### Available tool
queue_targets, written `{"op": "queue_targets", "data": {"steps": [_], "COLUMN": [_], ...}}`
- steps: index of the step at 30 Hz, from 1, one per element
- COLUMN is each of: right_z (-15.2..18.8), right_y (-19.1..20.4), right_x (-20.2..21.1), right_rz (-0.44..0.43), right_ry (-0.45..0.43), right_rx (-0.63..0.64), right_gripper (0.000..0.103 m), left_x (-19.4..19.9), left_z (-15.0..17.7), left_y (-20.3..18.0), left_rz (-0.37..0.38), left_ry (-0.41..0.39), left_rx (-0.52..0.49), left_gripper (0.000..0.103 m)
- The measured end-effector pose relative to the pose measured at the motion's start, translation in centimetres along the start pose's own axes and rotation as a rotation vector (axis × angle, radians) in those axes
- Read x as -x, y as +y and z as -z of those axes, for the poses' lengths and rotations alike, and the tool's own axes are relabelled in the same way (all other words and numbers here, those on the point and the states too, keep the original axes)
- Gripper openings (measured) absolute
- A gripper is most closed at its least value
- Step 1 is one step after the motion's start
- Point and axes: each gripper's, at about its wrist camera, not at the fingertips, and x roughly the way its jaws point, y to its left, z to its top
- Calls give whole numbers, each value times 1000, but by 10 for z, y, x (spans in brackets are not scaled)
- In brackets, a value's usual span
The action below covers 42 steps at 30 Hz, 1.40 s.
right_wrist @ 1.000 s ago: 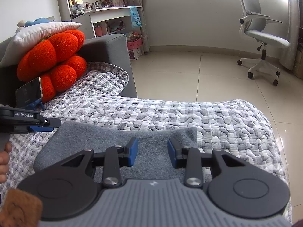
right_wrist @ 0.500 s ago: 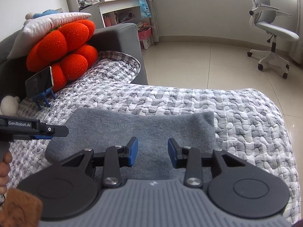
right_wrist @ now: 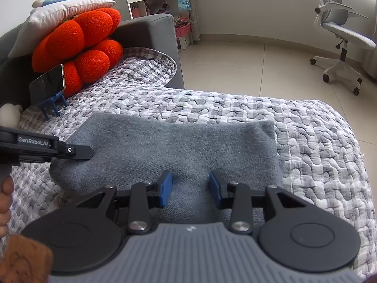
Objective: Fold clothes
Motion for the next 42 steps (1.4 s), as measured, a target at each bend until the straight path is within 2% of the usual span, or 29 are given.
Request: {"op": "queue_targets", "data": {"steps": [11,15,27,34,36,40,42], "right_z": [-1,0,5,1,0,-3,-2], "right_y": [-1,0,2,4,5,4,3], "right_x": [-5,-7,-15,-4,0,19,26], "right_rz": [-13,-13,-16,-9,-7,-16,-14], "right_ry": [-12,-15,-47,-62,-66,-104,-103], "right_rx": [19,23,65,76,78,71,65], "right_gripper": [40,41,42,42,42,42,42], "left_x": [16,12,8,11,14,29,37], "left_z": [10,11,20,18,15,10,10], "left_y": [3,3,-3,-3,1,-7,-15], "left_rz": [-24,-10,-41,-46,-36,-50,-53], "left_ry": [-25,-11,19,18,8,-70,-107], "left_rx": [22,19,-12,-20,0,-47,-87], "left_gripper": [19,19,24,26,28,29,34]}}
